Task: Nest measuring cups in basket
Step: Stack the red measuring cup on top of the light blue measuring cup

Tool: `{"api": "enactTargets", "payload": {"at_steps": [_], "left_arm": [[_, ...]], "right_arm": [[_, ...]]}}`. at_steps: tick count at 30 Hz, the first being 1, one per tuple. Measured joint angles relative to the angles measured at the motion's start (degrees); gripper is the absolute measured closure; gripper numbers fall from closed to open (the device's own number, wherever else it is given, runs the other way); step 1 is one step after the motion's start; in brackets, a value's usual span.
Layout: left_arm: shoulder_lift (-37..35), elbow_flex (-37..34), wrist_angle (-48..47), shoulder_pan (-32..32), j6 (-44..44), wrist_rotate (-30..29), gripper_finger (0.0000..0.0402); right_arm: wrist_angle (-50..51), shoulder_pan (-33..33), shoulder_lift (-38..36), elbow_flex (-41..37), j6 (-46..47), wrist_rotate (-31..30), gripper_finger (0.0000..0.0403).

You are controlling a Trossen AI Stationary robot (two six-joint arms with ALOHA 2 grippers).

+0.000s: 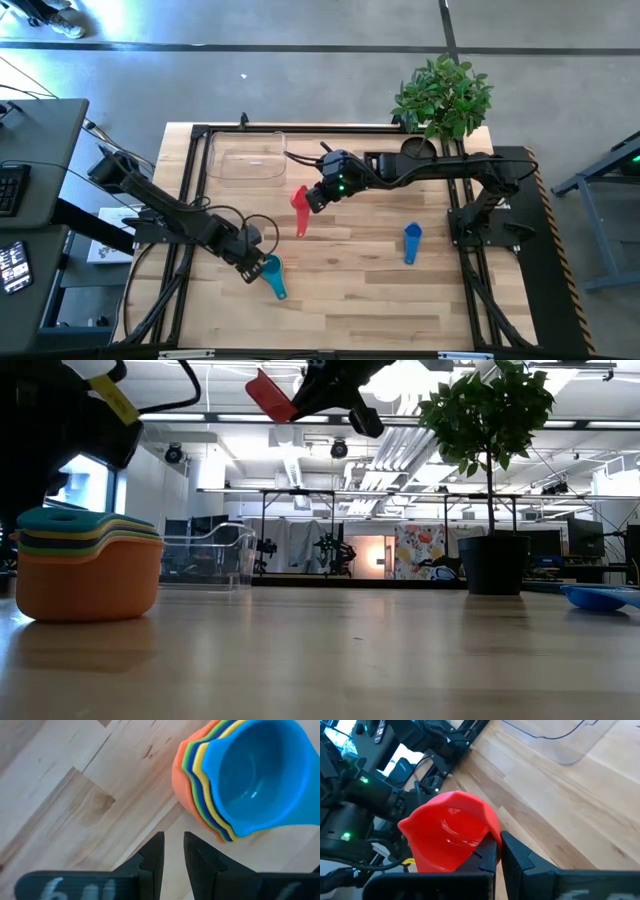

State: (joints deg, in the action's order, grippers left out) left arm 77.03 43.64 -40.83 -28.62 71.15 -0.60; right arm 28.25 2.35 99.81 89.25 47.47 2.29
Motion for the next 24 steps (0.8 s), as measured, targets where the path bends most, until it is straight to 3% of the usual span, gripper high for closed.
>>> {"api": "enactTargets", "payload": {"at_steps": [24], "left_arm": [[13.38,0.0,18.62,0.8,7.83,1.95,0.0339]], "right_arm": [[3.55,-0.02,0.0,-0.02,-5.85,5.01,0.0403]]}}
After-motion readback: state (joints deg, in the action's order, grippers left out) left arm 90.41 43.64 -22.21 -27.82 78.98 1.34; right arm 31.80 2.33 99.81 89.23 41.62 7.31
